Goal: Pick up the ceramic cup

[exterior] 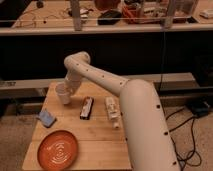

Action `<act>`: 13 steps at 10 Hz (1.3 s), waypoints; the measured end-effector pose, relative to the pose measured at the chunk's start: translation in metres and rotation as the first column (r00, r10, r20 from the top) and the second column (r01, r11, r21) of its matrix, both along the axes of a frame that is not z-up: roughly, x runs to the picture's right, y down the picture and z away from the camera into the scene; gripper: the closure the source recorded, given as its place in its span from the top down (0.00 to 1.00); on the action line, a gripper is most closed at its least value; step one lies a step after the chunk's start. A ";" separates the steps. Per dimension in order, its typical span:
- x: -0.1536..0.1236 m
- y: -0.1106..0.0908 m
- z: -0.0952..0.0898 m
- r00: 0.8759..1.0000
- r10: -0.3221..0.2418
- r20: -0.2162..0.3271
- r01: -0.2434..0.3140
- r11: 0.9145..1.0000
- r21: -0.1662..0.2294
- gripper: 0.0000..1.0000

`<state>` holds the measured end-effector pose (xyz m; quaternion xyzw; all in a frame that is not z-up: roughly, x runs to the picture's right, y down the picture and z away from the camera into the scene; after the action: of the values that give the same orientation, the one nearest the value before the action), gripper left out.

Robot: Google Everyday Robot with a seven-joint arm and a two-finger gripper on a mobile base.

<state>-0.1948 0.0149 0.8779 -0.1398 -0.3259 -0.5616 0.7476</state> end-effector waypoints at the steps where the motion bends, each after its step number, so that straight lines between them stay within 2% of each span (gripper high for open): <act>1: 0.002 0.000 -0.001 1.000 -0.002 0.000 0.002 1.000 0.000 0.00; 3: 0.005 0.000 -0.004 1.000 -0.003 0.000 0.003 1.000 0.001 0.00; 7: 0.020 -0.023 -0.034 1.000 -0.004 -0.003 0.004 1.000 -0.002 0.00; 13: 0.030 -0.031 -0.044 1.000 -0.010 -0.006 0.010 1.000 -0.004 0.00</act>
<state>-0.1643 -0.0158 0.8337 -0.1444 -0.3244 -0.5641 0.7455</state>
